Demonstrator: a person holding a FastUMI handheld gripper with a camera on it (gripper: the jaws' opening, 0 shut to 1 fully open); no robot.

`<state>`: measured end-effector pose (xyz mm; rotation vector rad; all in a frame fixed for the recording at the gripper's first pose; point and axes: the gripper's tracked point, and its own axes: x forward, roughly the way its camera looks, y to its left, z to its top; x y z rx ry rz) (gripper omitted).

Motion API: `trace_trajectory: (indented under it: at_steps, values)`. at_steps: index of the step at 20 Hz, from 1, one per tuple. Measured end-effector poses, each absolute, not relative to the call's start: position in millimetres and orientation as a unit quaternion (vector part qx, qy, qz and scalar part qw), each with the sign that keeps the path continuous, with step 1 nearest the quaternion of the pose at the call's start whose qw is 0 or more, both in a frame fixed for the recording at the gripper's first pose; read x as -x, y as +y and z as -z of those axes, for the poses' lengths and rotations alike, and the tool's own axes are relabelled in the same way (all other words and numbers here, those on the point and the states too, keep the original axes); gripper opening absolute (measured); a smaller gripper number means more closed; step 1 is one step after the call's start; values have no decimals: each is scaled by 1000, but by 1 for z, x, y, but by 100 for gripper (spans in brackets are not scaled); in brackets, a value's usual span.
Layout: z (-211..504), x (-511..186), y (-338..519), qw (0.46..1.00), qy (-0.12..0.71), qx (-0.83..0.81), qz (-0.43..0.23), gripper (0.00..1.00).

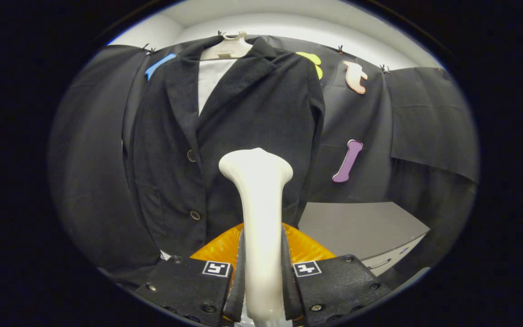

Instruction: Iron the clothes twice with a garment steamer, once on the left side and once on the right side.

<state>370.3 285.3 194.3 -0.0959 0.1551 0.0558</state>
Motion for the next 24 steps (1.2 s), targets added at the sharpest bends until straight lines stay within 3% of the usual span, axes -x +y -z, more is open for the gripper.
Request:
trace_trajectory:
  at_steps: [24]
  values:
    - [-84,-352,293,987,128,84,-45,37]
